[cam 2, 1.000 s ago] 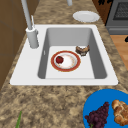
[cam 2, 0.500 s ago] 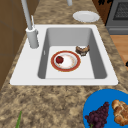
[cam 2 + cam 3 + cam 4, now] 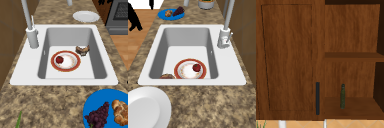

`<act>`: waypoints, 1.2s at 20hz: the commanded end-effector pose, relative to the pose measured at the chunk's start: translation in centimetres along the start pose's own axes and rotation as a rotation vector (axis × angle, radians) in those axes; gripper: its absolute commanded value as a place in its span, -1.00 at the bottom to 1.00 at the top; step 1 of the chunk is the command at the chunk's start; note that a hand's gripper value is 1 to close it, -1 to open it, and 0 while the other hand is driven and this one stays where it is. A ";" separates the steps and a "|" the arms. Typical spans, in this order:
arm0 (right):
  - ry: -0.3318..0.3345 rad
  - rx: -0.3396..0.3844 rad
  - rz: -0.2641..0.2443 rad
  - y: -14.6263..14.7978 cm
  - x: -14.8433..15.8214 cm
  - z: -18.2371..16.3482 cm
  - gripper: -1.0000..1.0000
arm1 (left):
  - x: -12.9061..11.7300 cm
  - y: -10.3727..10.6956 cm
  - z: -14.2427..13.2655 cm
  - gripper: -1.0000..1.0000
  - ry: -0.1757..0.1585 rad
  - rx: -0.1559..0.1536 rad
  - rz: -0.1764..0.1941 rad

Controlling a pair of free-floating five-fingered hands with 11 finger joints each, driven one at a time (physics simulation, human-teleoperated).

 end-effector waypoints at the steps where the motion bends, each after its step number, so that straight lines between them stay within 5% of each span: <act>1: 0.000 0.000 0.000 0.0 0.0 0.0 0.00 | -0.8 0.0 0.8 -1.00 -0.027 -0.064 0.111; 17: 0.000 0.000 0.000 0.0 0.0 0.0 0.00 | -3.2 -0.1 2.6 -1.00 -0.052 -0.208 0.353; 18: 0.000 0.000 0.000 0.0 0.0 0.0 0.00 | -3.4 -0.6 2.5 -1.00 -0.073 -0.239 0.349; 20: 0.000 0.000 0.000 0.0 0.0 0.0 0.00 | -4.4 -1.0 2.2 -1.00 -0.099 -0.212 0.284; 24: 0.000 0.000 0.000 0.0 0.0 0.0 0.00 | -6.5 -1.0 0.6 -1.00 -0.066 -0.182 0.275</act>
